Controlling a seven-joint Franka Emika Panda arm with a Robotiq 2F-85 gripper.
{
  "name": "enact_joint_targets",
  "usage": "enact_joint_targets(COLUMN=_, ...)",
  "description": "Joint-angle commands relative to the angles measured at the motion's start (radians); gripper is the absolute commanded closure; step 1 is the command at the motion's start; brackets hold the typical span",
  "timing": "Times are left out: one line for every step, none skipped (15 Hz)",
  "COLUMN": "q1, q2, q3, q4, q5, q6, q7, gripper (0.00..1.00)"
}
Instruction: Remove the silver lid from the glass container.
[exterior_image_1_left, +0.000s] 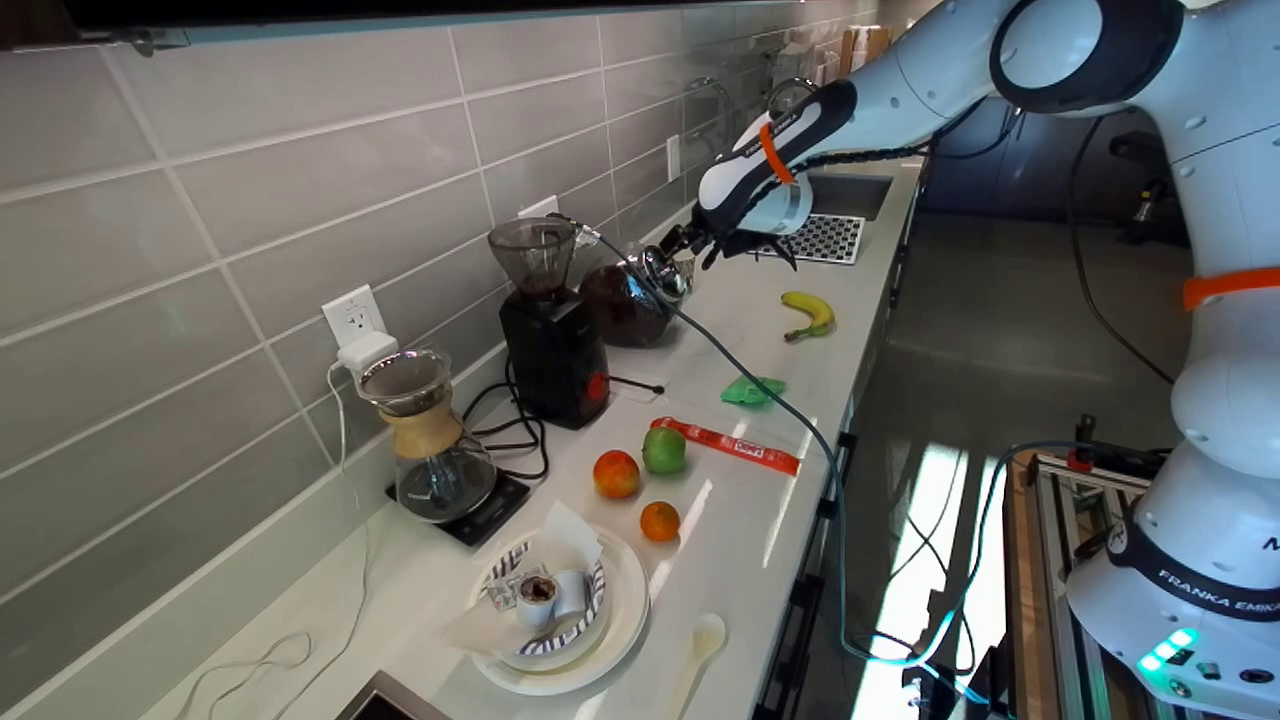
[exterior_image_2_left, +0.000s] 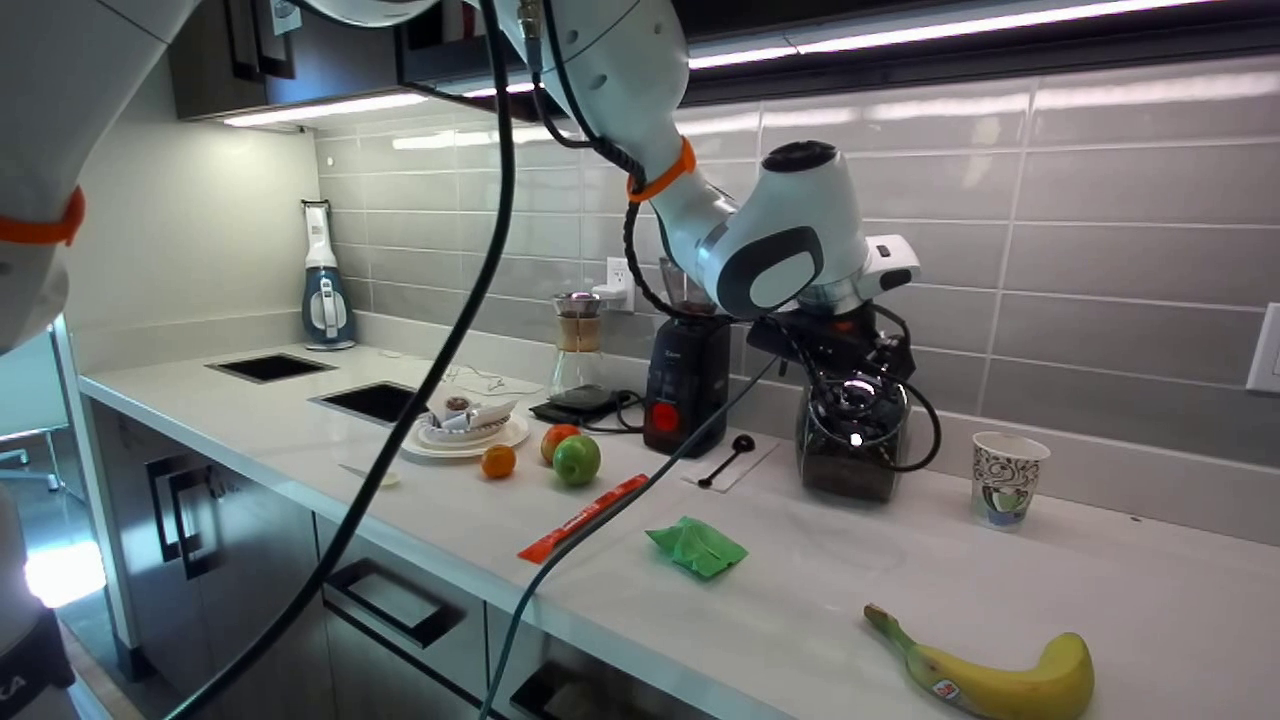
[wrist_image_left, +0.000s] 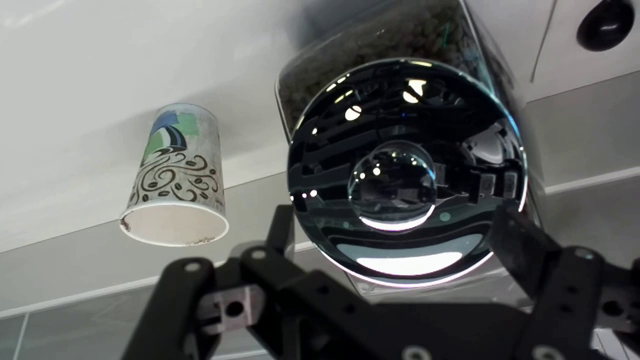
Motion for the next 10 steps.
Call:
enact_joint_targets(q1=-0.033, q2=0.031, q3=0.042, q4=0.025, q5=-0.001, q6=-0.019, q7=-0.056, gripper=0.00)
enact_joint_targets(q1=-0.039, q2=0.035, q3=0.049, q4=0.025, q5=-0.001, q6=-0.017, q7=-0.065, gripper=0.00)
enact_joint_targets(q1=-0.043, q2=0.040, q3=0.054, q4=0.028, q5=-0.003, q6=-0.016, q7=-0.072, gripper=0.00)
enact_joint_targets(q1=-0.046, q2=0.045, q3=0.058, q4=0.031, q5=-0.005, q6=-0.017, q7=-0.078, gripper=0.00)
enact_joint_targets(q1=-0.049, q2=0.049, q3=0.060, q4=0.033, q5=-0.006, q6=-0.018, q7=-0.081, gripper=0.00)
enact_joint_targets(q1=-0.053, q2=0.052, q3=0.064, q4=0.036, q5=-0.006, q6=-0.019, q7=-0.085, gripper=0.00)
enact_joint_targets(q1=-0.057, q2=0.056, q3=0.067, q4=0.039, q5=-0.005, q6=-0.020, q7=-0.087, gripper=0.01)
enact_joint_targets(q1=-0.061, q2=0.059, q3=0.071, q4=0.042, q5=-0.006, q6=-0.020, q7=-0.090, gripper=0.02)
enact_joint_targets(q1=-0.065, q2=0.062, q3=0.075, q4=0.045, q5=-0.006, q6=-0.020, q7=-0.093, gripper=0.02)
enact_joint_targets(q1=-0.071, q2=0.066, q3=0.083, q4=0.049, q5=-0.005, q6=-0.022, q7=-0.097, gripper=0.09)
